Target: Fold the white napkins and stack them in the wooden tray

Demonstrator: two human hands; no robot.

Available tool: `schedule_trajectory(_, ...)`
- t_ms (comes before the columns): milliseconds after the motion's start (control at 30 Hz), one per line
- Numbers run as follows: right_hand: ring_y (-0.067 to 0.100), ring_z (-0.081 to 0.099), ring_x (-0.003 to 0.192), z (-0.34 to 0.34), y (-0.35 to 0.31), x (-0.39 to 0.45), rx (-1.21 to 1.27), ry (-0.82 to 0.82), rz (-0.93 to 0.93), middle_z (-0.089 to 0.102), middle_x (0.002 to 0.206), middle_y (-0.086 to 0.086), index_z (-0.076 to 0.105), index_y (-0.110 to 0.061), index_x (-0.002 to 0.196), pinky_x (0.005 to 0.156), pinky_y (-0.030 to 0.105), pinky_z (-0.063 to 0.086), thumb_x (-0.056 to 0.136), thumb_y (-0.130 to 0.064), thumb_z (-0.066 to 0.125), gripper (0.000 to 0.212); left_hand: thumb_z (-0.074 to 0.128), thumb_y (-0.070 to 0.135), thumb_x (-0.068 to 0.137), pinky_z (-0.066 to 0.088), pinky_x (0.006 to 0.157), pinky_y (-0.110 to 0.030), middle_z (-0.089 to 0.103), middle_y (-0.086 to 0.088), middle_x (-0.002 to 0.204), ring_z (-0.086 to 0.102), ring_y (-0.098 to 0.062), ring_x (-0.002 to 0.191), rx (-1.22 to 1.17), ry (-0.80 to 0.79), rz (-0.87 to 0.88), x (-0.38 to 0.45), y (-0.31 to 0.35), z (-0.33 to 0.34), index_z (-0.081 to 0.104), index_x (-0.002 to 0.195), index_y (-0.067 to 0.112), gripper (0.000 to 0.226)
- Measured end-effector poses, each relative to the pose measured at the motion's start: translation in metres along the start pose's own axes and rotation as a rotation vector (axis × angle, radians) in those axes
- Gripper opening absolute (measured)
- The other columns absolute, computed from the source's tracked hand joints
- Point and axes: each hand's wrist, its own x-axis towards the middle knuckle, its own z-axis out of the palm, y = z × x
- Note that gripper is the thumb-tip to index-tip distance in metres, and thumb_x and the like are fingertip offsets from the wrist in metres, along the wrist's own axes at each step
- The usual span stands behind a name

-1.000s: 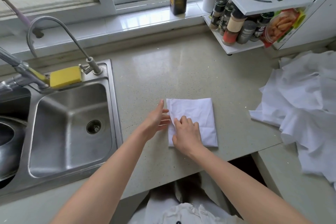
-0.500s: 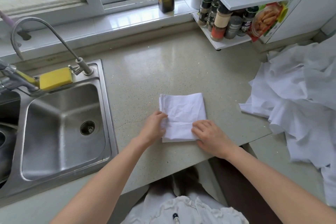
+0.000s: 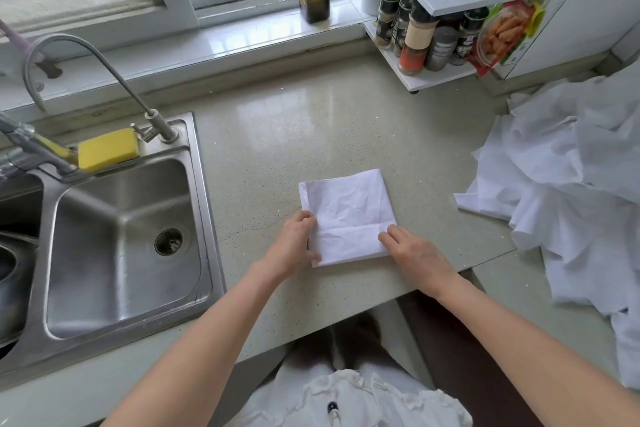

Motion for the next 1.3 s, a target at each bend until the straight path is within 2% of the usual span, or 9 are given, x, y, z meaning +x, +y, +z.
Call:
schedule_trajectory(433, 0.016, 0.053, 0.064, 0.013, 0.004, 0.001, 0.016, -0.026, -0.063, 0.055, 0.082, 0.002, 0.061, -0.011, 0.096, 0.042, 0.024, 0.045, 0.062, 0.005, 0.076, 0.04, 0.074, 0.021, 0.079, 0.042, 0.093, -0.027, 0.044, -0.008, 0.132, 0.049, -0.024, 0.11, -0.002, 0.04, -0.073, 0.004, 0.006, 0.0, 0.053, 0.116, 0.002, 0.046)
schedule_trajectory(600, 0.021, 0.058, 0.076, 0.019, 0.0, 0.002, 0.075, -0.083, -0.031, 0.059, 0.096, 0.007, 0.061, -0.002, 0.113, 0.055, 0.028, 0.052, 0.071, 0.014, 0.064, 0.045, 0.058, 0.021, 0.092, 0.024, 0.114, -0.038, 0.007, -0.009, 0.158, 0.016, -0.03, 0.142, 0.174, 0.149, -0.071, 0.001, 0.019, 0.003, 0.026, 0.147, 0.012, 0.065)
schedule_trajectory(667, 0.025, 0.058, 0.079, 0.021, -0.01, 0.004, 0.134, -0.118, 0.031, 0.057, 0.098, 0.009, 0.058, -0.002, 0.115, 0.06, 0.031, 0.052, 0.076, 0.013, 0.058, 0.043, 0.047, 0.027, 0.098, 0.025, 0.112, -0.037, 0.013, -0.006, 0.159, 0.019, -0.027, 0.142, 0.304, 0.147, 0.042, 0.006, 0.026, 0.007, 0.024, 0.149, 0.016, 0.057)
schedule_trajectory(767, 0.022, 0.057, 0.08, 0.012, -0.026, 0.005, 0.336, -0.22, 0.073, 0.052, 0.093, 0.002, 0.059, -0.009, 0.104, 0.071, 0.032, 0.05, 0.093, -0.012, 0.052, 0.014, 0.037, 0.038, 0.101, 0.024, 0.114, -0.034, 0.016, -0.006, 0.159, 0.021, -0.025, 0.143, 0.368, 0.006, 0.075, 0.011, 0.029, 0.019, 0.02, 0.15, 0.01, 0.059)
schedule_trajectory(867, 0.018, 0.058, 0.082, 0.0, -0.027, 0.009, 0.264, -0.011, -0.091, 0.059, 0.093, 0.0, 0.066, -0.013, 0.096, 0.069, 0.029, 0.05, 0.096, -0.029, 0.043, 0.028, 0.037, 0.049, 0.098, 0.008, 0.119, -0.036, -0.005, -0.004, 0.161, 0.001, -0.022, 0.148, 0.369, -0.108, 0.028, 0.015, 0.02, 0.025, 0.003, 0.153, 0.009, 0.076)
schedule_trajectory(1000, 0.022, 0.029, 0.14, 0.017, -0.009, 0.024, 0.063, -0.084, -0.13, 0.033, 0.153, 0.008, 0.038, -0.015, 0.144, 0.113, 0.036, 0.021, 0.099, -0.044, 0.028, 0.055, 0.034, 0.059, 0.095, -0.009, 0.119, -0.039, -0.025, -0.001, 0.156, -0.021, -0.019, 0.144, 0.327, -0.143, 0.052, 0.015, 0.005, 0.033, -0.014, 0.151, 0.015, 0.086)
schedule_trajectory(1133, 0.014, -0.019, 0.145, 0.035, 0.037, 0.018, 0.104, -0.262, 0.115, -0.024, 0.155, -0.004, -0.017, -0.028, 0.148, 0.115, 0.03, -0.017, 0.089, -0.065, -0.009, 0.07, 0.031, 0.062, 0.094, -0.017, 0.117, -0.037, -0.037, 0.004, 0.148, -0.033, -0.015, 0.138, 0.264, -0.168, 0.081, 0.017, -0.001, 0.037, -0.024, 0.148, 0.02, 0.087)
schedule_trajectory(1233, 0.012, -0.016, 0.144, 0.026, 0.069, 0.019, 0.072, -0.225, 0.273, -0.019, 0.155, -0.002, -0.014, -0.022, 0.148, 0.115, 0.029, -0.017, 0.087, -0.058, -0.004, 0.072, 0.04, 0.063, 0.091, -0.016, 0.117, -0.038, -0.032, 0.005, 0.152, -0.03, -0.014, 0.14, 0.234, -0.181, 0.114, 0.023, -0.004, 0.028, -0.021, 0.149, 0.022, 0.094)
schedule_trajectory(1300, 0.022, 0.008, 0.147, 0.02, 0.072, 0.022, 0.004, -0.144, 0.079, 0.006, 0.158, 0.01, 0.008, -0.011, 0.151, 0.118, 0.033, -0.006, 0.091, -0.043, 0.018, 0.069, 0.046, 0.061, 0.089, -0.01, 0.119, -0.04, -0.024, 0.006, 0.156, -0.025, -0.012, 0.142, 0.244, -0.191, 0.162, 0.027, -0.008, 0.017, -0.013, 0.152, 0.022, 0.094)
